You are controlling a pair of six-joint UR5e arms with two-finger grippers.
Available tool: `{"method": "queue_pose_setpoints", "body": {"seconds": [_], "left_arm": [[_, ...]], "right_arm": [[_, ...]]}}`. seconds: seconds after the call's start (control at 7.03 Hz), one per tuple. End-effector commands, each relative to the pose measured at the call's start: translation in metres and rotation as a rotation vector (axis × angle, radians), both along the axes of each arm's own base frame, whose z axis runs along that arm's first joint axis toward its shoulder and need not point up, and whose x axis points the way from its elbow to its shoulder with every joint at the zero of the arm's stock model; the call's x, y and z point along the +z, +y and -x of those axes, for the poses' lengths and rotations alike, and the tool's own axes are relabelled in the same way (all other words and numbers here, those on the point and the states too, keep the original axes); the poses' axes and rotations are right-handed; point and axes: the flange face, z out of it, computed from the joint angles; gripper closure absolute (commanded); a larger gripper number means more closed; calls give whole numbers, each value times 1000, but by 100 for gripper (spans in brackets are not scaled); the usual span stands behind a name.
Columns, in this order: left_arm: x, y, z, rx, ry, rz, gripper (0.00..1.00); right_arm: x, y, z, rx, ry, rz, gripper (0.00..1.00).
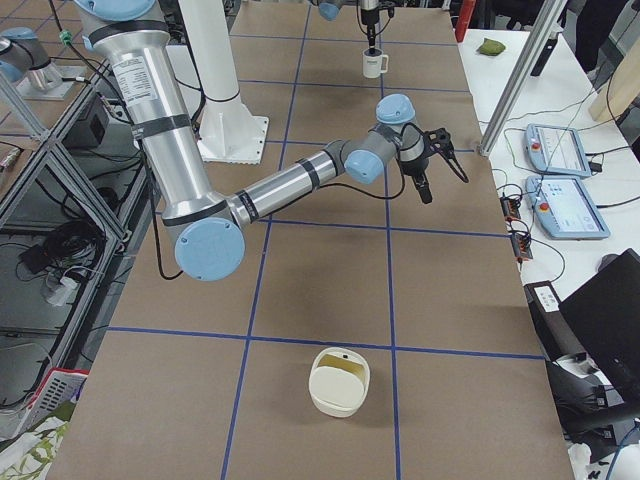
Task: Left arm hands cup to right arm to dump lemon
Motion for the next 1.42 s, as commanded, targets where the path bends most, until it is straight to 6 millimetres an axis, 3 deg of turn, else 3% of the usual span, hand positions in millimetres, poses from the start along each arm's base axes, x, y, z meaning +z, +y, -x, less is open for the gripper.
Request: {"method": "queue_pose_setpoints", "body": {"seconds": [0.0,0.28,0.57,0.71,0.85,1.14,1.28], "left_arm": [[42,12,23,100,-74,-73,100],[64,20,26,156,-98,-85,100],[74,21,23,163,-104,-70,100],[74,21,21,167,-102,-69,80],[74,20,21,167,-104,-68,2],[67,18,25,159,-99,-72,0],[67,9,45,122,-95,-64,0]], "right_arm": [[27,-8,-64,-76,48,54,0],[45,-15,-117,-132,54,100,0],[82,-23,-151,-141,22,144,0],[92,-25,-159,-136,29,151,0],[95,-24,-160,-136,30,152,0],[101,-22,-162,-130,38,161,0],[103,-22,-163,-130,59,159,0]]}}
